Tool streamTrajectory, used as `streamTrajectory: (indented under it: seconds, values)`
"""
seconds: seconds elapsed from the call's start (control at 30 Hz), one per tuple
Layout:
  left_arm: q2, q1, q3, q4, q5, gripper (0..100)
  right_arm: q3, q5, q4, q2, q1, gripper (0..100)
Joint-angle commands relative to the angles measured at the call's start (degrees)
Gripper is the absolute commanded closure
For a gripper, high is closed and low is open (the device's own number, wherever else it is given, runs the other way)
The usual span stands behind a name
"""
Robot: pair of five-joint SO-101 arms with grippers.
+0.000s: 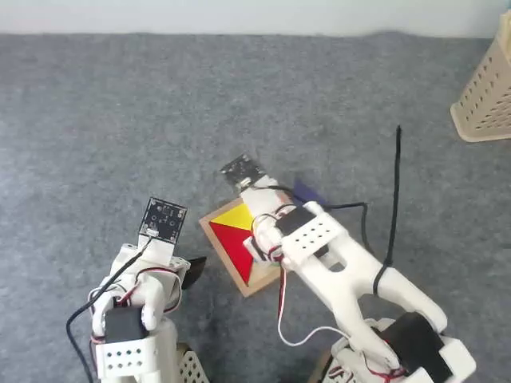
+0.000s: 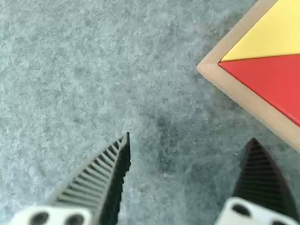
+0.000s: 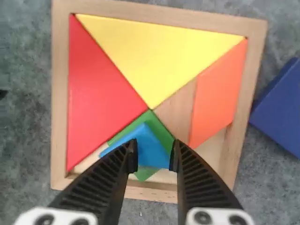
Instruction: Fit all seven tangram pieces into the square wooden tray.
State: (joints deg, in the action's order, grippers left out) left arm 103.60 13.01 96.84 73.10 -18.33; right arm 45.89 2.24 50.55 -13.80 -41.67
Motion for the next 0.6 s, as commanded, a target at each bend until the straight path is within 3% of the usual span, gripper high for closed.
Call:
streamTrajectory:
  seconds: [0.0, 0.57]
  values:
    - [0.8, -0.3, -0.3, 0.0, -0.3, 65, 0.4, 1.1, 0.5, -0.5, -2.5, 88.7]
    - [0.8, -0.3, -0.3, 0.0, -0.3, 65, 0.4, 1.1, 3.5, -0.7, -4.4, 88.7]
